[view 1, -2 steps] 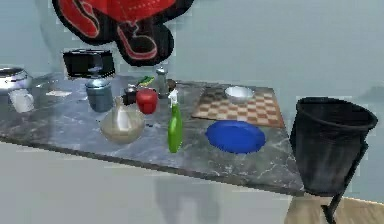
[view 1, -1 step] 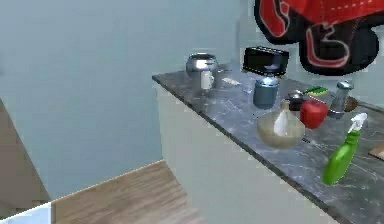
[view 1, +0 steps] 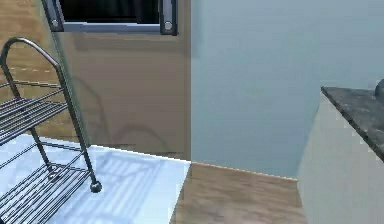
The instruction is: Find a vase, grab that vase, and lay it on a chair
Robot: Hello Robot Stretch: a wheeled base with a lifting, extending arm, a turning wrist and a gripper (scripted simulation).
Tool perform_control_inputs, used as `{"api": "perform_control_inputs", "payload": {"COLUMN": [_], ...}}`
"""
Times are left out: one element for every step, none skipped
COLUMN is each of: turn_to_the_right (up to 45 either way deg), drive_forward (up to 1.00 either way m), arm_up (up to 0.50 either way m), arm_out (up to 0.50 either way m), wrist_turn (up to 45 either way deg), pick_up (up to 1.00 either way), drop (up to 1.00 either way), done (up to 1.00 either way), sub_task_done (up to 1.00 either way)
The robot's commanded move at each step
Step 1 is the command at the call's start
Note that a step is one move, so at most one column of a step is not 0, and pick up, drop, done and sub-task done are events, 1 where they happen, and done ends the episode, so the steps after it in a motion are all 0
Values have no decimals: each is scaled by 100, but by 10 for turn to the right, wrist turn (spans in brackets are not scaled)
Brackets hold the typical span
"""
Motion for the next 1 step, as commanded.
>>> {"api": "perform_control_inputs", "payload": {"turn_to_the_right": [-180], "drive_forward": [0], "arm_up": [0], "arm_out": [0], "wrist_turn": [0], "pick_up": [0], "drop": [0], "done": [0], "sub_task_done": [0]}}
